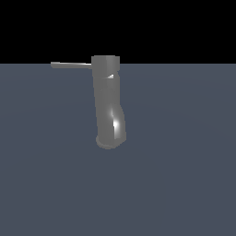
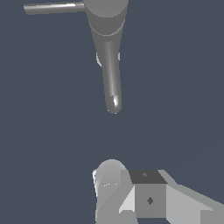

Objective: Turn on the faucet by rotating a designated handle.

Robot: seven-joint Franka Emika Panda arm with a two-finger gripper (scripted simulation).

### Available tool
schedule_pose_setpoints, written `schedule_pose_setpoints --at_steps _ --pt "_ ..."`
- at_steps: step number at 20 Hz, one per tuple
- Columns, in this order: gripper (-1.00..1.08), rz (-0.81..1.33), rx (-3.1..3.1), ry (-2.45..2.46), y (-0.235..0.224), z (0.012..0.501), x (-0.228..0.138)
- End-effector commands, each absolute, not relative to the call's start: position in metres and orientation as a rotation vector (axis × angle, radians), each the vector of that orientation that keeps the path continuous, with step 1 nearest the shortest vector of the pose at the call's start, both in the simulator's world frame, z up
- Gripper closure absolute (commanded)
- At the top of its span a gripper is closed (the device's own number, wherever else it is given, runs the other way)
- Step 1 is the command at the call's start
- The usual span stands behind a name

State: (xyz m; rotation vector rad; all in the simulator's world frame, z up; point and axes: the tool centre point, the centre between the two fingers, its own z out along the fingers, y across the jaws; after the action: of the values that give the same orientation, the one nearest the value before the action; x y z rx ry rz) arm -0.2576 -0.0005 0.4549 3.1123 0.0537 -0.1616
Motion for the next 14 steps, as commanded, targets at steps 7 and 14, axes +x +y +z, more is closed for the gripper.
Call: schedule_pose_setpoints --at_steps 7,14 --pt "1.08 -0.16 3.113 0.025 0.004 0.453 -0.257" --pt "1.08 -0.155 3.114 -0.081 0.019 0.445 -0.253"
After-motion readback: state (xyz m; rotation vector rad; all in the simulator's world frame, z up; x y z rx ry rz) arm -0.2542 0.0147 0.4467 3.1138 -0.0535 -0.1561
